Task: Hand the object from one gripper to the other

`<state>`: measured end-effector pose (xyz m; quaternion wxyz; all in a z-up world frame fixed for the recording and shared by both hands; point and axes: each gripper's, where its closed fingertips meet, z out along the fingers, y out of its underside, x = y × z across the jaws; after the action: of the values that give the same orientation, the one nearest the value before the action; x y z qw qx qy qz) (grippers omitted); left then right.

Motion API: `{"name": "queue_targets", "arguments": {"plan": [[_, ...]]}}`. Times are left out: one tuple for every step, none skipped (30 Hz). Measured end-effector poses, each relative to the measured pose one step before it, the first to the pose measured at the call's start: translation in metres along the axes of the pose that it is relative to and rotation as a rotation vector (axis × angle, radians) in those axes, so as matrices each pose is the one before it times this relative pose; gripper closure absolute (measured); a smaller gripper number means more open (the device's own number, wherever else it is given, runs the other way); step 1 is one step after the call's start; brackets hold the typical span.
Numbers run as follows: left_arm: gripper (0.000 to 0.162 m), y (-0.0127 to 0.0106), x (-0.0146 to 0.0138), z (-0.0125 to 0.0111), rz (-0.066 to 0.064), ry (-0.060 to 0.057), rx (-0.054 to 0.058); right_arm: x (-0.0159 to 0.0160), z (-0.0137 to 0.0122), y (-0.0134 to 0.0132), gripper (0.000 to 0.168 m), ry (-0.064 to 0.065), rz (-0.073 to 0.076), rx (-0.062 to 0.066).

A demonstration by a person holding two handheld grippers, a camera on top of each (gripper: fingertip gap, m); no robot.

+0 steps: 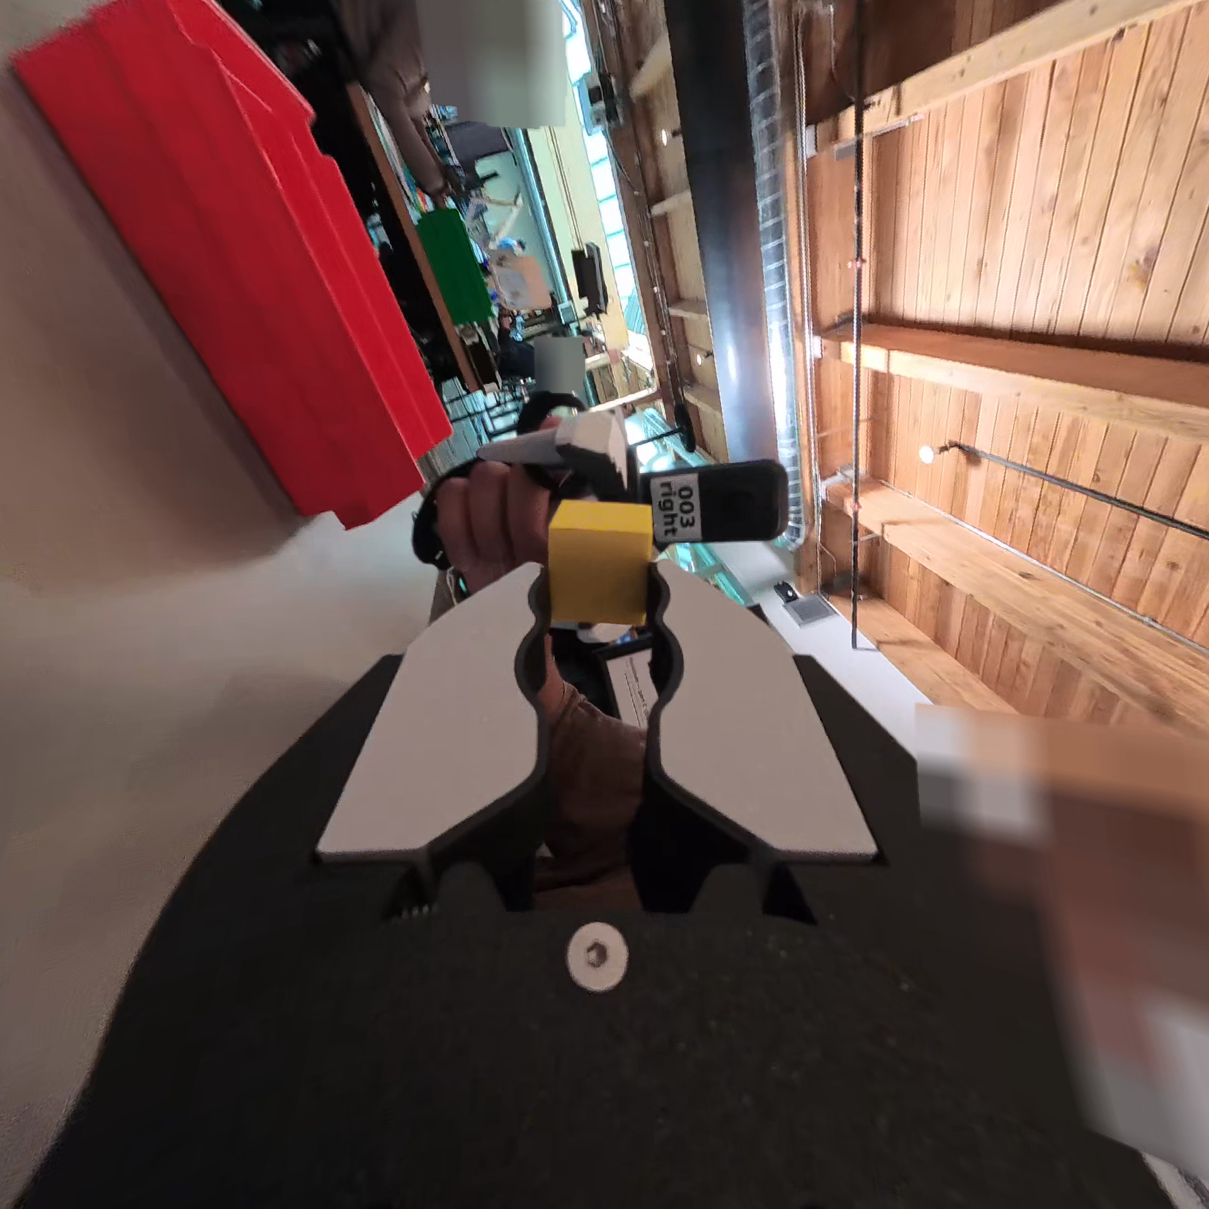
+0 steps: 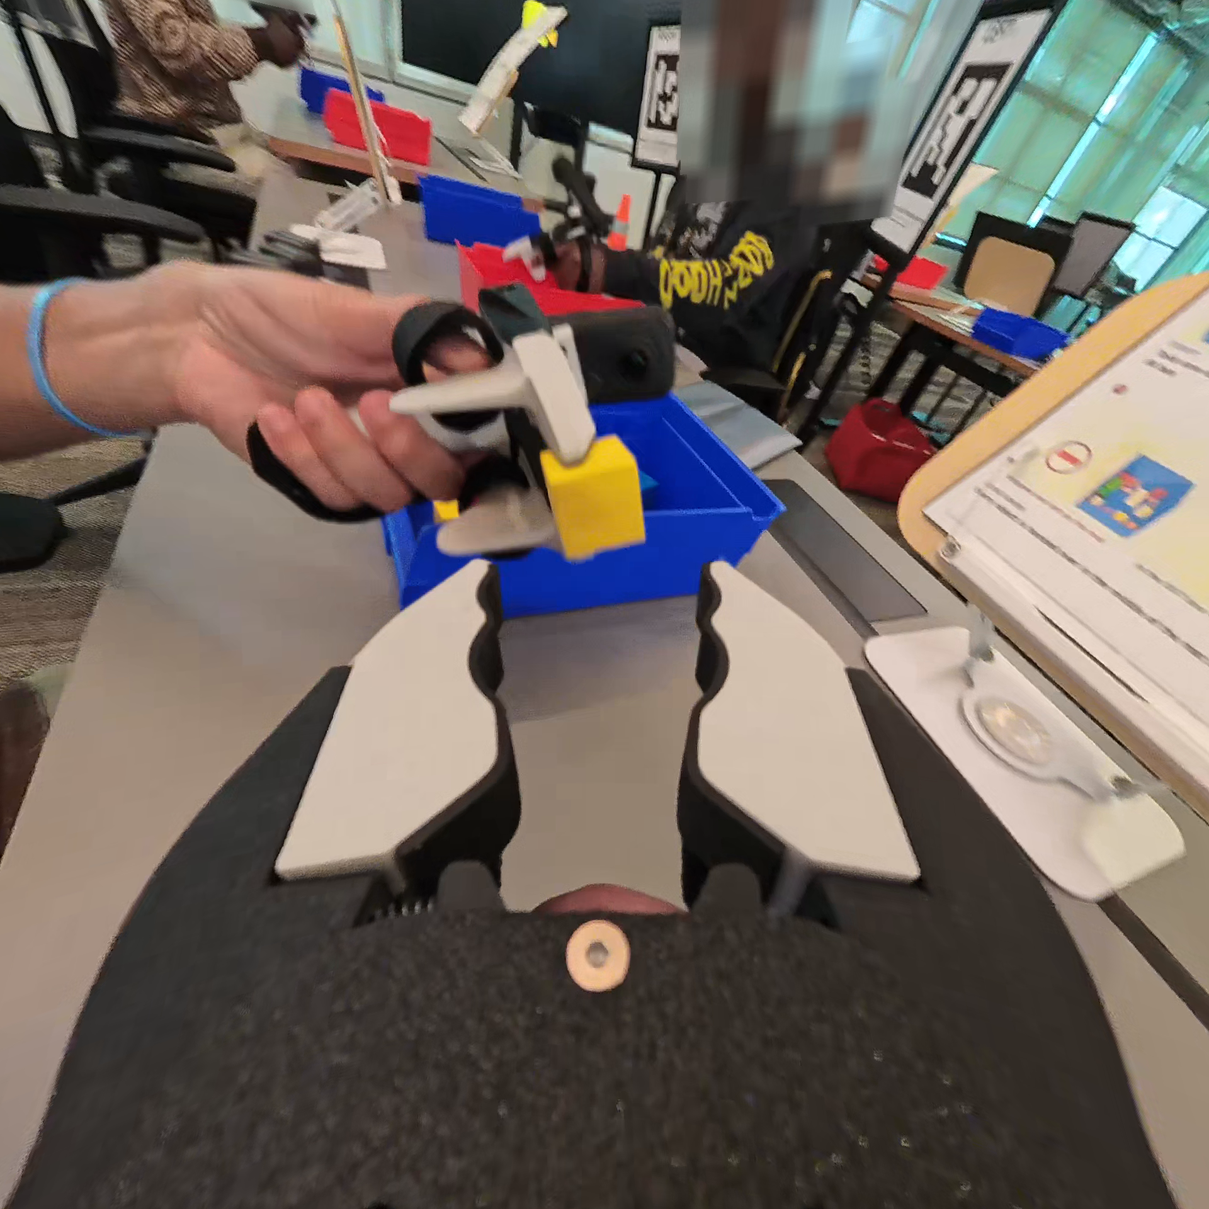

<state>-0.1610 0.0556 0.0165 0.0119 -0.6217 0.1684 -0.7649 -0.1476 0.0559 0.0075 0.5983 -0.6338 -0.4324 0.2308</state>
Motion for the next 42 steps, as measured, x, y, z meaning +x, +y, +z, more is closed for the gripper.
{"name": "queue_targets", "arguments": {"plan": [[0.135, 0.00492, 0.00157, 0.00828, 0.0033, 0.0122, -0.0231, -0.00241, 0.00170, -0.00326, 0.112, -0.0186, -0.0026, 0.0159], [0.135, 0.00355, 0.00141, 0.00658, -0.0005, 0.0141, -0.0156, -0.00072, 0.00075, -0.00105, 0.113, -0.0041, -0.0087, 0.0053], [0.135, 0.00219, 0.00006, 0.00532, -0.0051, 0.0093, -0.0053, -0.00011, 0.00004, -0.00006, 0.114, 0.0019, -0.0104, 0.0043], [0.135, 0.00158, -0.00154, 0.00439, -0.0065, 0.0024, 0.0004, -0.00210, -0.00076, 0.00071, 0.119, -0.0115, -0.0085, 0.0031], [0.135, 0.00235, -0.00332, 0.00386, -0.0023, -0.0073, -0.0059, -0.00355, -0.00292, -0.00177, 0.132, -0.0192, -0.0040, 0.0161], [0.135, 0.00178, -0.00217, 0.00337, -0.0027, 0.0018, -0.0001, 0.00002, -0.00450, -0.00285, 0.140, 0.0049, -0.0004, 0.0263], [0.135, 0.00121, 0.00015, 0.00283, -0.0156, 0.0122, 0.0083, -0.00077, -0.00268, 0.00053, 0.140, -0.0055, 0.0054, 0.0060], [0.135, 0.00260, -0.00036, 0.00237, -0.0053, 0.0012, 0.0014, -0.00193, -0.00276, 0.00109, 0.140, -0.0179, 0.0201, -0.0027], [0.133, 0.00485, 0.00147, 0.00204, 0.0068, 0.0073, -0.0133, -0.00218, -0.00321, -0.00020, 0.141, -0.0213, 0.0172, -0.0004], [0.121, 0.00639, 0.00369, 0.00134, 0.0045, 0.0170, -0.0153, 0.00090, -0.00451, -0.00024, 0.141, -0.0024, 0.0053, -0.0143], [0.101, 0.00748, 0.00381, 0.00002, 0.0023, 0.0128, -0.0059, 0.00485, -0.00778, -0.00375, 0.141, 0.0237, -0.0104, -0.0128], [0.095, 0.00925, 0.00345, -0.00158, 0.0174, 0.0072, 0.0017, 0.00776, -0.01212, -0.01057, 0.141, 0.0364, -0.0145, 0.0104], [0.098, 0.01272, 0.00052, -0.00243, 0.0326, -0.0129, -0.0032, 0.00985, -0.01552, -0.01582, 0.141, 0.0375, -0.0061, 0.0198], [0.098, 0.01666, -0.00271, -0.00289, 0.0386, -0.0350, -0.0130, 0.01291, -0.01788, -0.01713, 0.141, 0.0439, -0.0034, 0.0063], [0.099, 0.01906, -0.00333, -0.00316, 0.0467, -0.0391, -0.0160, 0.01517, -0.01966, -0.01588, 0.141, 0.0505, -0.0066, -0.0151], [0.104, 0.01972, -0.00328, -0.00341, 0.0569, -0.0408, -0.0108, 0.01773, -0.02182, -0.01342, 0.141, 0.0653, -0.0083, -0.0278], [0.109, 0.01959, -0.00618, -0.00368, 0.0663, -0.0639, -0.0011, 0.01899, -0.02306, -0.00962, 0.141, 0.0729, -0.0041, -0.0297], [0.110, 0.01940, -0.00767, -0.00325, 0.0634, -0.0775, -0.0011, 0.01924, -0.02295, -0.00402, 0.140, 0.0766, 0.0047, -0.0303], [0.111, 0.01821, -0.00512, -0.00299, 0.0517, -0.0613, -0.0034, 0.01841, -0.02144, 0.00149, 0.140, 0.0764, 0.0087, -0.0293], [0.111, 0.01572, -0.00360, -0.00248, 0.0380, -0.0488, -0.0026, 0.01574, -0.01783, 0.00613, 0.140, 0.0601, 0.0074, -0.0249], [0.111, 0.01247, -0.00196, -0.00210, 0.0301, -0.0333, -0.0049, 0.01129, -0.01294, 0.01223, 0.140, 0.0284, 0.0084, -0.0516], [0.111, 0.00867, -0.00090, -0.00177, 0.0313, -0.0210, -0.0037, 0.00989, -0.00895, 0.01891, 0.140, 0.0200, 0.0085, -0.0906], [0.112, 0.00529, -0.00292, -0.00166, 0.0402, -0.0315, 0.0010, 0.01315, -0.00543, 0.02280, 0.140, 0.0499, 0.0031, -0.1038], [0.112, 0.00243, -0.00561, -0.00110, 0.0439, -0.0485, 0.0039, 0.01297, -0.00132, 0.02480, 0.140, 0.0529, -0.0022, -0.1088], [0.111, -0.00012, -0.00470, -0.00016, 0.0397, -0.0414, 0.0028, 0.00776, 0.00321, 0.02494, 0.140, 0.0225, 0.0050, -0.1065], [0.111, -0.00153, -0.00240, 0.00102, 0.0303, -0.0230, -0.0010, 0.00281, 0.00718, 0.02294, 0.140, -0.0085, 0.0200, -0.0959], [0.112, -0.00215, -0.00055, 0.00148, 0.0201, -0.0080, 0.0012, -0.00023, 0.01028, 0.02145, 0.140, -0.0270, 0.0306, -0.0943], [0.112, -0.00172, 0.00055, 0.00182, 0.0108, 0.0033, 0.0036, -0.00047, 0.01213, 0.02109, 0.140, -0.0271, 0.0268, -0.1055], [0.112, 0.00016, 0.00103, 0.00208, 0.0027, 0.0084, -0.0031, 0.00097, 0.01294, 0.01888, 0.140, -0.0131, 0.0226, -0.1064], [0.112, 0.00216, 0.00096, 0.00204, -0.0024, 0.0084, -0.0115, 0.00118, 0.01298, 0.01570, 0.140, -0.0082, 0.0175, -0.0988], [0.112, 0.00261, 0.00061, 0.00152, -0.0037, 0.0038, -0.0097, 0.00322, 0.01219, 0.00889, 0.140, 0.0080, 0.0063, -0.0704], [0.112, 0.00252, 0.00058, 0.00123, -0.0027, 0.0037, -0.0065, 0.00483, 0.01110, 0.00060, 0.140, 0.0183, -0.0035, -0.0267], [0.112, 0.00210, 0.00057, 0.00058, -0.0036, 0.0049, -0.0070, 0.00426, 0.01082, -0.00422, 0.140, 0.0094, 0.0001, -0.0001], [0.112, 0.00090, -0.00009, -0.00002, -0.0027, 0.0009, -0.0028, 0.00289, 0.01161, -0.00398, 0.140, -0.0045, 0.0124, -0.0030], [0.112, 0.00022, -0.00056, -0.00055, 0.0006, -0.0015, -0.0001, 0.00299, 0.01262, -0.00080, 0.140, -0.0071, 0.0197, -0.0225], [0.112, 0.00043, -0.00091, -0.00096, 0.0026, -0.0032, -0.0044, 0.00405, 0.01314, 0.00190, 0.140, 0.0021, 0.0185, -0.0375], [0.112, 0.00022, -0.00129, -0.00134, 0.0028, -0.0060, -0.0035, 0.00468, 0.01290, 0.00345, 0.140, 0.0108, 0.0142, -0.0444], [0.112, -0.00086, -0.00089, -0.00177, 0.0018, -0.0050, 0.0022, 0.00364, 0.01226, 0.00366, 0.140, 0.0111, 0.0051, -0.0444], [0.112, -0.00136, -0.00034, -0.00174, -0.0011, -0.0009, 0.0056, 0.00260, 0.01139, 0.00285, 0.140, 0.0095, -0.0037, -0.0359], [0.112, -0.00139, 0.00052, -0.00140, -0.0052, 0.0045, 0.0038, 0.00077, 0.01069, 0.00216, 0.140, 0.0023, -0.0047, -0.0276], [0.112, -0.00139, 0.00151, -0.00122, -0.0064, 0.0111, 0.0046, -0.00107, 0.01006, 0.00178, 0.140, -0.0102, -0.0020, -0.0242], [0.112, -0.00124, 0.00182, -0.00100, -0.0034, 0.0104, 0.0077, 0.00008, 0.00917, 0.00281, 0.140, -0.0038, -0.0001, -0.0312]]}}
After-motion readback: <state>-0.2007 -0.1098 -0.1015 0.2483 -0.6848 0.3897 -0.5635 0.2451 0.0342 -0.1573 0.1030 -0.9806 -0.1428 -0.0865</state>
